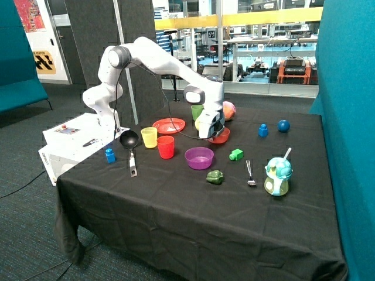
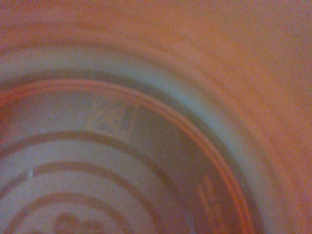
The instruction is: Place the bowl on the plate and the cup in the bowl matching the color
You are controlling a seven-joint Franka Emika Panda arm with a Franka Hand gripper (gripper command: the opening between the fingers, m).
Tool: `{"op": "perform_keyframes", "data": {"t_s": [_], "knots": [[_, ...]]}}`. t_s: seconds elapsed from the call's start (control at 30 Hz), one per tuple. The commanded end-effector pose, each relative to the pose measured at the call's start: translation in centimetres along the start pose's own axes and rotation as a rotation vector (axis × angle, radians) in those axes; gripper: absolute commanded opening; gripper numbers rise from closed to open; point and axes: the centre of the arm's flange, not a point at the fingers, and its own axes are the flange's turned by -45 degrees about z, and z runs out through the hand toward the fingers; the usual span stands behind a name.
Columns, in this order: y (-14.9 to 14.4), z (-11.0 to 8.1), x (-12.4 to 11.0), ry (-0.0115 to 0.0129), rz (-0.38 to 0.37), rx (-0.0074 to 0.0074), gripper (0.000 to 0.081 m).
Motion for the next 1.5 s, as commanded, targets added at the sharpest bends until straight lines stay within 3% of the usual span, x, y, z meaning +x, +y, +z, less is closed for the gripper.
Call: {"op": "perform_keyframes", "data": {"t_s": [0.0,0.77,1.13,1.47], "knots": [[-0.1,-0.6,-0.5,0.0004,-0.017,-0.0012,0.0],[1.2,-9.2,-1.1,0.0004,-0.067,-0.0012,0.0],[2.0,-12.5,-5.9,0.0003,-0.152,-0.0012,0.0],[2.0,-13.5,-11.3,0.0003,-0.24,-0.0012,0.0]]}}
